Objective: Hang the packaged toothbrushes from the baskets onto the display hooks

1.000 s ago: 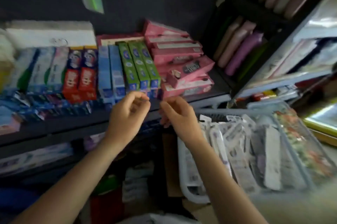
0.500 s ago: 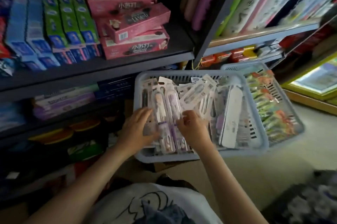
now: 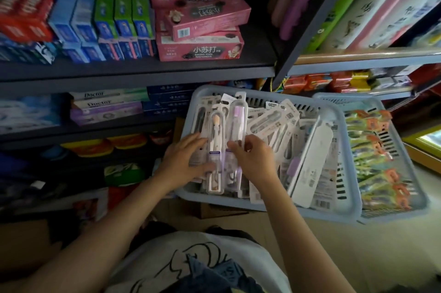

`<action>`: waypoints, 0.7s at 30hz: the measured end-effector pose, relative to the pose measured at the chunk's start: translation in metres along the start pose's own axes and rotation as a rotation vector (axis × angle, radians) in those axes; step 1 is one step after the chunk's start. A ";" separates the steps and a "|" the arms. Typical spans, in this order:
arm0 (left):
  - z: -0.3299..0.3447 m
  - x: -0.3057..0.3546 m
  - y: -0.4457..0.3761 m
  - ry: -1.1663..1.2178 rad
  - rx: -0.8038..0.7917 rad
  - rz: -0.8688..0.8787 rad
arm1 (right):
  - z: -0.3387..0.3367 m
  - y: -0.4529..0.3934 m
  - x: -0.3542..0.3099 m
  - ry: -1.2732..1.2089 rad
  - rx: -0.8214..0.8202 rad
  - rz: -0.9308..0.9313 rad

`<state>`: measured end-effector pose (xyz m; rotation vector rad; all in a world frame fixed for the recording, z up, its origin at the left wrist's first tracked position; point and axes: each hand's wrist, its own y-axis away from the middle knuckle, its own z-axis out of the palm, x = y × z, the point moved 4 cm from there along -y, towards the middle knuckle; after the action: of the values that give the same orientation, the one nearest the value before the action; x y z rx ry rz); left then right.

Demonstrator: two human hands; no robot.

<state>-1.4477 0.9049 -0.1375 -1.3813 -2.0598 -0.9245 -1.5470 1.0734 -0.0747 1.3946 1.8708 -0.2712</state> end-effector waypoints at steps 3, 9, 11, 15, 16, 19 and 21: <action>-0.021 0.029 0.013 0.286 0.209 -0.032 | -0.013 0.008 -0.015 -0.096 -0.013 -0.047; -0.028 0.045 0.018 0.987 -0.058 -0.231 | 0.009 0.017 -0.042 -0.317 -0.173 -0.110; -0.032 0.026 0.019 0.949 0.034 -0.307 | 0.018 0.010 -0.033 -0.236 -0.131 -0.065; -0.038 -0.006 0.021 0.878 0.115 -0.371 | 0.042 0.010 -0.013 0.130 -0.112 0.091; -0.037 -0.010 0.022 0.869 0.113 -0.373 | 0.049 0.013 -0.015 0.169 -0.080 0.095; -0.032 -0.014 0.021 0.855 0.082 -0.367 | 0.065 0.018 -0.022 0.173 0.023 0.099; -0.029 -0.015 0.022 0.858 0.058 -0.369 | 0.068 0.019 -0.023 0.125 0.018 0.134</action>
<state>-1.4211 0.8796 -0.1239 -0.4153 -1.6357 -1.3001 -1.4975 1.0245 -0.1004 1.5727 1.8686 -0.1366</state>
